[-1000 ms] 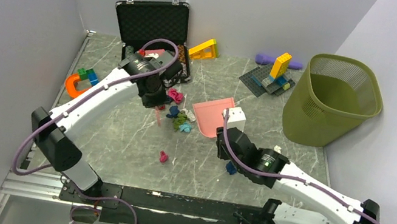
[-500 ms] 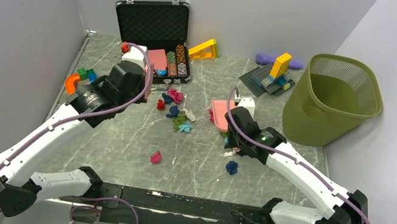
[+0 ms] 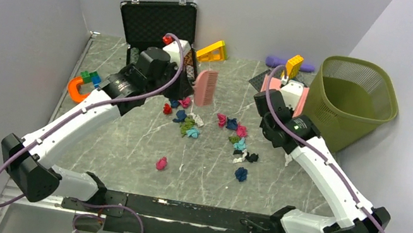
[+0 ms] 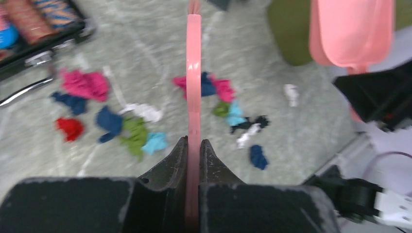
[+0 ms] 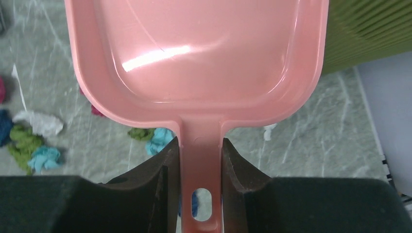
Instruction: Sweep away the paper scraps from the table
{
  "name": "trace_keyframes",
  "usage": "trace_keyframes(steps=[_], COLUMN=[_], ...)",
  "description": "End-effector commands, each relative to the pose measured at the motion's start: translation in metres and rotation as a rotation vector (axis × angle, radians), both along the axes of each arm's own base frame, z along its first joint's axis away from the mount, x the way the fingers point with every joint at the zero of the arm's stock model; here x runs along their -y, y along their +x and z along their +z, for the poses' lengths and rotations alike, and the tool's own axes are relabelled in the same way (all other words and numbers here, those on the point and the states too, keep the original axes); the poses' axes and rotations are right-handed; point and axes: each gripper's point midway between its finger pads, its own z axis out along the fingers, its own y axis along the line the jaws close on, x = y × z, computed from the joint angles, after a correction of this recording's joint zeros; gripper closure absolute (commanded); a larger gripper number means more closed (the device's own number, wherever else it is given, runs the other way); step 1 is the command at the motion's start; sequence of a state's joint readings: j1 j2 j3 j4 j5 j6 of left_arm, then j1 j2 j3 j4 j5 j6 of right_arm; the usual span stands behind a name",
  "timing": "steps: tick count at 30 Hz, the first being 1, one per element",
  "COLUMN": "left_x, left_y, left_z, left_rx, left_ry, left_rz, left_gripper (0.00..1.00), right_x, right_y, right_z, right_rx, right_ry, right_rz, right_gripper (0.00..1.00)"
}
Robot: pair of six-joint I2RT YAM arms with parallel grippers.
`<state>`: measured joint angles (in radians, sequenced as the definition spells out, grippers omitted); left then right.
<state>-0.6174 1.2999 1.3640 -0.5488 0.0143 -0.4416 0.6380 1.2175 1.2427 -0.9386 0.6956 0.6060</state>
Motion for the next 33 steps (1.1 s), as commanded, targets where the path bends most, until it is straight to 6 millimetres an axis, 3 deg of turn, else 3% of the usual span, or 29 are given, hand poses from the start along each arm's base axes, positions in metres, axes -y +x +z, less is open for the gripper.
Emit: trace_keyframes(steps=[1,8,11,15,25,30,33], left_x=[0.059,0.13,0.163,0.209,0.323,0.364,0.37], left_y=[-0.015,-0.027,-0.033,-0.046,-0.064,-0.051,-0.037], left_z=[0.047,0.024,0.01,-0.007,-0.055,-0.12,-0.156], left_rx=[0.026,-0.137,-0.215,-0.289,-0.44,-0.51,-0.575], left_ry=[-0.33,-0.51,-0.556,-0.593,-0.653,-0.533,-0.407], left_rz=[-0.225,-0.444,-0.516,-0.583,-0.688,-0.562,-0.408], left_gripper=[1.0,1.0,1.0,1.0,1.0,1.0,1.0], right_x=[0.037,0.049,0.059,0.068,0.068,0.068,0.07], right_y=[-0.004,-0.013,-0.02,-0.027,-0.033,-0.036,-0.037], right_z=[0.048,0.111,0.127,0.128,0.123,0.119,0.117], right_rx=[0.155,0.366,0.431,0.44,0.441,0.439,0.436], right_ry=[-0.029,0.103,0.122,0.117,0.137,0.146,0.147], right_rz=[-0.151,-0.154,-0.17,-0.194,-0.173,-0.169,-0.179], right_gripper=[1.0,1.0,1.0,1.0,1.0,1.0,1.0])
